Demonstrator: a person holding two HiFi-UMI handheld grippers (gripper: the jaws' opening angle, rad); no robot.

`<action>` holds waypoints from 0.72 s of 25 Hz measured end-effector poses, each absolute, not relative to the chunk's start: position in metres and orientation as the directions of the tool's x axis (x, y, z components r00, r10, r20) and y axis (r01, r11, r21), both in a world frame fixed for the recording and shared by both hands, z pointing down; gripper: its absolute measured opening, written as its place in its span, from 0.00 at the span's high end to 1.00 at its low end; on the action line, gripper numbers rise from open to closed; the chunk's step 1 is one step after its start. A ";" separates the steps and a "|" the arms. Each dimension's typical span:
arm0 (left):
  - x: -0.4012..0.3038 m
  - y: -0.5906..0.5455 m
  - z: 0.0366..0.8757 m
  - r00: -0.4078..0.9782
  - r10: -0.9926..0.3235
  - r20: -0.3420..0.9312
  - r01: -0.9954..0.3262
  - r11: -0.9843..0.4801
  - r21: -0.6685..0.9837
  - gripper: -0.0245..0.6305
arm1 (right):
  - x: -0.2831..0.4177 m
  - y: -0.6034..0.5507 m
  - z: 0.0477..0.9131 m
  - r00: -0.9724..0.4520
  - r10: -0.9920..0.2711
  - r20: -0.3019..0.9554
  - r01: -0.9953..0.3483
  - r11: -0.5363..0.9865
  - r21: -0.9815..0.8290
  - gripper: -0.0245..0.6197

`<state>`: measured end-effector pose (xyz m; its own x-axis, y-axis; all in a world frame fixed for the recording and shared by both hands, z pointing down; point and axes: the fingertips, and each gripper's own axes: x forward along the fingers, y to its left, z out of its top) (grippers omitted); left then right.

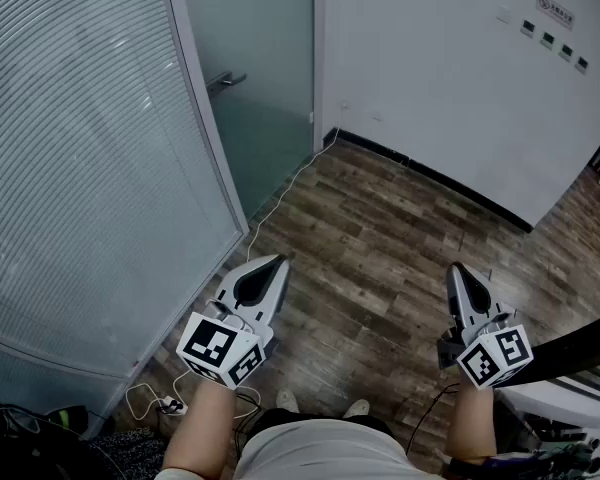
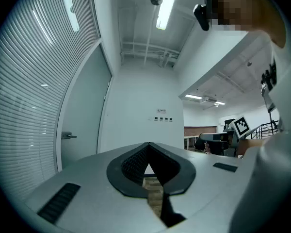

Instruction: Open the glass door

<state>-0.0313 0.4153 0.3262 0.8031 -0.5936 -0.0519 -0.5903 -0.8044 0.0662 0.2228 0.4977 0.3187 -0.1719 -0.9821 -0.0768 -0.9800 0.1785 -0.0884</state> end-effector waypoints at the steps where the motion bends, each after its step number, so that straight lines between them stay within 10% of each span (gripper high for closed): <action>1: -0.032 0.414 0.328 0.800 -0.598 -0.052 -0.594 -0.801 0.069 0.96 | 0.223 0.496 0.320 -0.173 -0.982 -0.074 -0.980 0.179 -0.089 0.96; 18: -0.122 0.370 0.347 0.789 -0.609 -0.079 -0.605 -0.793 0.075 0.96 | 0.140 0.467 0.338 -0.147 -0.987 -0.062 -0.986 0.152 -0.073 0.96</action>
